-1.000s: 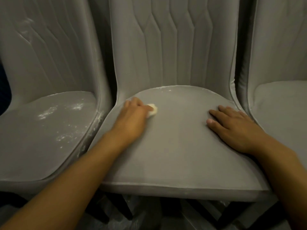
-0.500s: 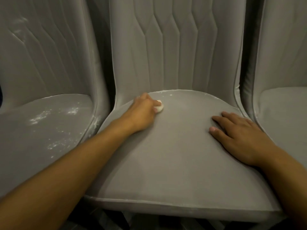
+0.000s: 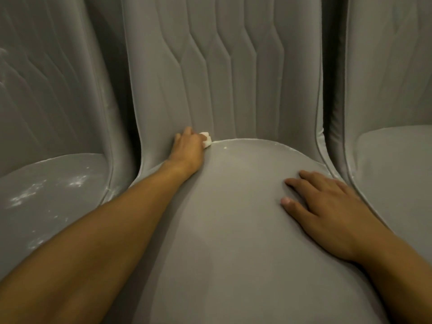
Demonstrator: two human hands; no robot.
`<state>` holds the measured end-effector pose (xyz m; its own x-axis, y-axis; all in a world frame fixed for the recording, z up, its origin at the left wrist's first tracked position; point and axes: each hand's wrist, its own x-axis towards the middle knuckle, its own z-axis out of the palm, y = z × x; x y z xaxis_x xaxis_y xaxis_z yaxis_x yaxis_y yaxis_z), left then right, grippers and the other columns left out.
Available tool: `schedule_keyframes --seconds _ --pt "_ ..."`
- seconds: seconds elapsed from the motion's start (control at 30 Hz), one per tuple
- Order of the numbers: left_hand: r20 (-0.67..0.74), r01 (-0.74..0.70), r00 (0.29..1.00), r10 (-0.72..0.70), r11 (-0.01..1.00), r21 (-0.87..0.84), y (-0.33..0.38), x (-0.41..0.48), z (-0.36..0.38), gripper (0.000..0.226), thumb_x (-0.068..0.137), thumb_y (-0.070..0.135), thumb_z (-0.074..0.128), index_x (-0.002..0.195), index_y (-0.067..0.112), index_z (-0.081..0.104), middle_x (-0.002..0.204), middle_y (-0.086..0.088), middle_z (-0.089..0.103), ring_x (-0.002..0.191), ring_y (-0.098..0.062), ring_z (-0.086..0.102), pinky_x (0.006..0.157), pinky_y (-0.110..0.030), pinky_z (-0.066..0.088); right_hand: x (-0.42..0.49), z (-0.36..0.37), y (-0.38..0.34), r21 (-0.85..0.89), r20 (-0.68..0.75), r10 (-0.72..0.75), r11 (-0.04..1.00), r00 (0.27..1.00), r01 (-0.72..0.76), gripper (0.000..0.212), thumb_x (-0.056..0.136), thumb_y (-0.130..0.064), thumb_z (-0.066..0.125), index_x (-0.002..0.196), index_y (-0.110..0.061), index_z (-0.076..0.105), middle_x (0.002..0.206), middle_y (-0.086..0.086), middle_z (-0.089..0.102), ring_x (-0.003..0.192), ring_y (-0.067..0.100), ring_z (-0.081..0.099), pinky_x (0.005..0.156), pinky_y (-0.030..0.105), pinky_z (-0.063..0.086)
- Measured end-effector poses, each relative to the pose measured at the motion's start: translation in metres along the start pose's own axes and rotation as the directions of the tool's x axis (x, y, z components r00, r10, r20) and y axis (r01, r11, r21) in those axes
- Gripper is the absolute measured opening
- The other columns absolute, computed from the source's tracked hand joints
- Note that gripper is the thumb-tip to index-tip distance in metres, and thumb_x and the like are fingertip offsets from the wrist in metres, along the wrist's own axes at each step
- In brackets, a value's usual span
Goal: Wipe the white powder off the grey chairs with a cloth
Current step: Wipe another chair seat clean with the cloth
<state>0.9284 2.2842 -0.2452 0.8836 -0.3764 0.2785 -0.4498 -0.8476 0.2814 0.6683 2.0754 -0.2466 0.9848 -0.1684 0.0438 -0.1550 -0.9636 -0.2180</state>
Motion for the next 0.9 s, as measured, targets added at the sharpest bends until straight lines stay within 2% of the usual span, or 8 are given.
schedule_keyframes --seconds 0.13,0.27,0.33,0.43,0.53,0.67,0.83,0.9 --pt "0.014 0.006 1.0 -0.005 0.998 -0.061 0.015 0.004 0.007 0.03 0.103 0.02 0.054 0.127 0.022 0.071 0.134 -0.016 0.059 0.126 -0.04 0.053 0.107 -0.036 0.039 0.002 0.002 0.002 -0.007 -0.013 -0.007 1.0 1.0 0.007 0.076 0.085 -0.072 0.001 0.149 -0.042 0.027 0.159 -0.012 0.024 0.148 0.009 0.018 0.123 0.036 0.013" --pt "0.083 -0.201 0.971 0.223 0.956 -0.214 0.026 -0.012 -0.002 0.027 0.101 0.02 0.06 0.124 0.023 0.073 0.123 0.0 0.065 0.122 -0.022 0.058 0.104 -0.025 0.037 0.003 0.0 0.001 -0.008 -0.021 -0.015 1.0 1.0 0.015 0.076 0.083 -0.073 0.0 0.147 -0.042 0.027 0.157 -0.012 0.025 0.147 0.01 0.02 0.123 0.037 0.013" --pt "0.105 -0.282 0.946 0.308 0.937 -0.204 0.022 -0.014 -0.008 0.026 0.1 0.018 0.062 0.122 0.021 0.074 0.117 0.006 0.063 0.116 -0.014 0.059 0.1 -0.021 0.037 0.002 0.0 0.0 -0.008 -0.017 -0.016 1.0 1.0 0.016 0.073 0.086 -0.071 0.002 0.148 -0.042 0.027 0.158 -0.011 0.025 0.147 0.011 0.02 0.123 0.038 0.013" --pt "0.005 -0.179 0.984 0.179 0.984 -0.012 0.001 0.009 -0.02 0.026 0.095 0.01 0.065 0.118 0.011 0.076 0.123 -0.008 0.068 0.116 -0.025 0.063 0.097 -0.023 0.042 0.001 0.001 0.0 0.007 -0.016 -0.011 1.0 1.0 0.011 0.071 0.088 -0.069 0.004 0.149 -0.04 0.027 0.159 -0.01 0.024 0.147 0.011 0.019 0.123 0.037 0.011" --pt "-0.016 0.002 1.0 -0.002 1.0 -0.001 0.0 0.014 -0.016 0.022 0.093 0.013 0.066 0.111 0.014 0.078 0.121 -0.019 0.071 0.116 -0.034 0.065 0.104 -0.037 0.049 0.001 0.002 0.0 0.014 -0.026 -0.006 1.0 1.0 0.007 0.062 0.096 -0.067 0.009 0.149 -0.039 0.028 0.159 -0.009 0.024 0.148 0.012 0.018 0.123 0.036 0.009" --pt "0.037 -0.052 0.998 0.059 0.984 -0.172 0.04 -0.005 0.008 0.028 0.096 0.015 0.062 0.12 0.019 0.075 0.131 -0.011 0.068 0.124 -0.029 0.061 0.107 -0.028 0.042 0.002 0.0 0.0 0.025 -0.011 -0.006 1.0 1.0 0.007 0.062 0.095 -0.067 0.011 0.148 -0.04 0.027 0.158 -0.01 0.024 0.147 0.011 0.019 0.123 0.037 0.009" --pt "0.169 -0.301 0.916 0.363 0.903 -0.305 0.045 -0.037 -0.015 0.025 0.099 0.022 0.065 0.121 0.026 0.074 0.119 0.008 0.067 0.114 -0.005 0.059 0.102 -0.018 0.039 0.0 -0.004 -0.001 0.056 0.011 -0.012 0.998 1.0 0.012 0.064 0.093 -0.067 0.012 0.149 -0.041 0.027 0.159 -0.011 0.023 0.148 0.01 0.019 0.124 0.037 0.008" --pt "0.083 -0.256 0.957 0.279 0.943 -0.213 0.025 -0.034 -0.019 0.023 0.098 0.017 0.065 0.118 0.021 0.076 0.11 0.005 0.065 0.109 -0.011 0.061 0.094 -0.019 0.04 0.0 -0.002 0.0 0.047 -0.006 -0.012 0.999 1.0 0.012 0.063 0.095 -0.068 0.008 0.149 -0.041 0.027 0.159 -0.011 0.023 0.147 0.01 0.019 0.123 0.037 0.008"
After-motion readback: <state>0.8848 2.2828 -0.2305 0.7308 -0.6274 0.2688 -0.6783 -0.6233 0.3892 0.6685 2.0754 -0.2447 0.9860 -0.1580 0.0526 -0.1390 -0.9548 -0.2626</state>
